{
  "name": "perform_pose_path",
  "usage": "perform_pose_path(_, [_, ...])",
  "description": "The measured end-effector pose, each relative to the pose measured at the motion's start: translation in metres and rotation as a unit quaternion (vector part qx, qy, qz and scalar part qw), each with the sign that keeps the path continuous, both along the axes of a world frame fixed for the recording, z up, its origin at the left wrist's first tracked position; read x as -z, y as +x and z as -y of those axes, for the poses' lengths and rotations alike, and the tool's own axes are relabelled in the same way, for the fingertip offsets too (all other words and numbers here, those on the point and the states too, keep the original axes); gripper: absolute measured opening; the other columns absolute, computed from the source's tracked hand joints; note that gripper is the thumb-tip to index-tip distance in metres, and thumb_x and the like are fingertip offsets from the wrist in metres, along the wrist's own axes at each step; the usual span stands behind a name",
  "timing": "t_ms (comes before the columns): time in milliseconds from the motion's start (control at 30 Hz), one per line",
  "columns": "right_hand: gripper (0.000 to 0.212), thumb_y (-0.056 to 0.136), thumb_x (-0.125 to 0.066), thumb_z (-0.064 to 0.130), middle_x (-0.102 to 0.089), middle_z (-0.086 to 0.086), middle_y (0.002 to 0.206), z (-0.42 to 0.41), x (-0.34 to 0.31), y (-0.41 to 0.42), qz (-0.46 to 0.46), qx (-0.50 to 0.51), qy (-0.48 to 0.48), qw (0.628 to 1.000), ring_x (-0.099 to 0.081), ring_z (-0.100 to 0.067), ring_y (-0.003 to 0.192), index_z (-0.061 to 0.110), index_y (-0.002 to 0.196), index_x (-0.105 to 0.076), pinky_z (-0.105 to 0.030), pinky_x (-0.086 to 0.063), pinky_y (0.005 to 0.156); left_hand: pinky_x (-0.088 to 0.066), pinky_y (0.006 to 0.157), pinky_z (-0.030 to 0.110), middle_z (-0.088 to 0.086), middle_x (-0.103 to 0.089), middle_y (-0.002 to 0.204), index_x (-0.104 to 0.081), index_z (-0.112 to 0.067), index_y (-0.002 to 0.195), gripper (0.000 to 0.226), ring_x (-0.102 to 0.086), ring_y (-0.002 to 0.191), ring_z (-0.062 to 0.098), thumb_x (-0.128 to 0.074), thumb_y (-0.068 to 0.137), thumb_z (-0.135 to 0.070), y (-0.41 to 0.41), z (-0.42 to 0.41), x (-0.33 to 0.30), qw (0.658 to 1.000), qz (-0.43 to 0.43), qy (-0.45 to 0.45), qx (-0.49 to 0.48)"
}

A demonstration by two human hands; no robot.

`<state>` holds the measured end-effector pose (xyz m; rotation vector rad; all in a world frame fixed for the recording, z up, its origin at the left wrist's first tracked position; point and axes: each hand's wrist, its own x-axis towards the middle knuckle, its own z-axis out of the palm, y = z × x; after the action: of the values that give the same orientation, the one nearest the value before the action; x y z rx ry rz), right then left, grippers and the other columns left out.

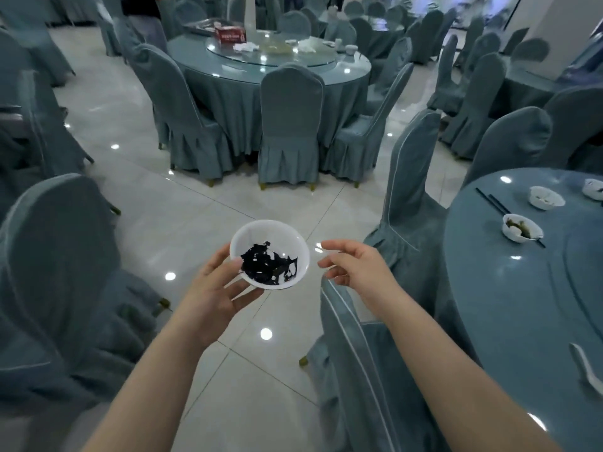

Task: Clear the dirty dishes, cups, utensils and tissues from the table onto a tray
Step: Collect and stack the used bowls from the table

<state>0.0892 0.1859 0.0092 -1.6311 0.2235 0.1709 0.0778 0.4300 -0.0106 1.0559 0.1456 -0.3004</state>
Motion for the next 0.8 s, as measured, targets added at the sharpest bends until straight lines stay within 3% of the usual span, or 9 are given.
perform_pose_path(133, [0.022,0.089,-0.055,0.005,-0.074,-0.004,0.084,-0.019,0.003,0.021,-0.007,0.022,0.011,1.000,-0.064,-0.012,0.068,0.015,0.104,-0.067,-0.026,-0.049,0.067,-0.058,0.073,0.036,0.008,-0.069,0.114,-0.057,-0.020,0.126,0.037,-0.070,0.093,0.026,-0.058,0.089,-0.017,0.023,-0.036,0.005,0.999,-0.001,0.003,-0.043])
perform_pose_path(267, [0.021,0.091,-0.055,0.009,-0.075,-0.002,0.090,-0.014,0.010,0.044,-0.008,0.032,-0.012,0.999,-0.068,-0.013,0.075,0.017,0.106,-0.068,-0.025,-0.052,0.070,-0.058,0.071,0.037,0.010,-0.071,0.104,-0.063,-0.020,0.111,0.023,-0.071,0.085,0.026,-0.057,0.090,-0.015,0.051,-0.046,0.013,0.997,-0.037,-0.019,-0.062])
perform_pose_path(400, [0.020,0.093,-0.053,0.010,-0.075,-0.003,0.093,0.008,0.021,0.077,-0.013,0.082,0.000,0.997,-0.072,-0.020,0.084,0.018,0.105,-0.068,-0.029,-0.054,0.075,-0.058,0.073,0.039,0.012,-0.069,0.107,-0.062,-0.016,0.115,0.026,-0.069,0.087,0.028,-0.057,0.089,-0.015,0.095,-0.051,0.020,0.997,-0.059,-0.012,-0.056])
perform_pose_path(800, [0.019,0.095,-0.050,0.004,-0.073,-0.008,0.094,0.093,0.052,0.232,-0.028,0.268,0.033,0.962,-0.069,-0.021,0.080,0.011,0.103,-0.066,-0.027,-0.054,0.071,-0.058,0.068,0.037,0.009,-0.072,0.097,-0.059,-0.016,0.108,0.020,-0.071,0.089,0.028,-0.057,0.088,-0.014,0.341,0.036,-0.006,0.997,-0.033,0.025,0.063])
